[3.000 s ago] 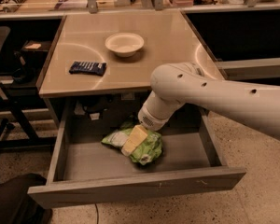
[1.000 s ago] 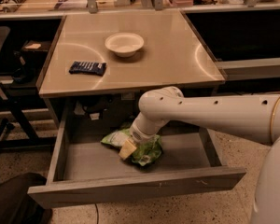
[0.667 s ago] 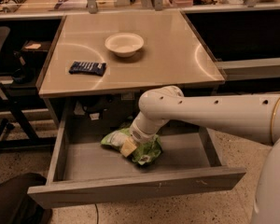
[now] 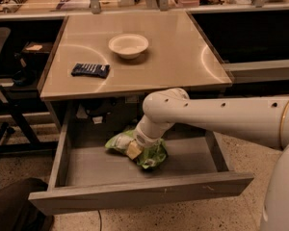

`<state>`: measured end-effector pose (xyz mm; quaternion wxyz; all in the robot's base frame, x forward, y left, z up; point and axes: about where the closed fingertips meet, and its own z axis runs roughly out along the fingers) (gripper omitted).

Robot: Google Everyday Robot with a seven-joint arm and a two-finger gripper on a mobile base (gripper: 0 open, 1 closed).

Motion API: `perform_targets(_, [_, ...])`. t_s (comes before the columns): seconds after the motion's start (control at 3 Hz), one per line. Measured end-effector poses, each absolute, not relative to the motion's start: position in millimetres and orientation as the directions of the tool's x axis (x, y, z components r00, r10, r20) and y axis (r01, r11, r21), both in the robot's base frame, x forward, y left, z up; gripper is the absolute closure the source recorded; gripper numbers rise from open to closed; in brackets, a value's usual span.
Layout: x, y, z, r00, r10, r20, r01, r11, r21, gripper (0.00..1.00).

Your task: Pick green rice chip bag from top drawer and place on counter

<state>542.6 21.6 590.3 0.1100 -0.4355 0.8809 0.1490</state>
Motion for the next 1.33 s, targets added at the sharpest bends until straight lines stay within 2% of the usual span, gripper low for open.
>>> perform_targets(1.0, [514.3, -59.5, 689.1, -0.685, -0.651, -0.327, -0.717, 0.680, 0.151, 1.00])
perform_targets(1.33, [514.5, -90.9, 720.2, -0.721, -0.619, -0.312, -0.674, 0.730, 0.111, 1.00])
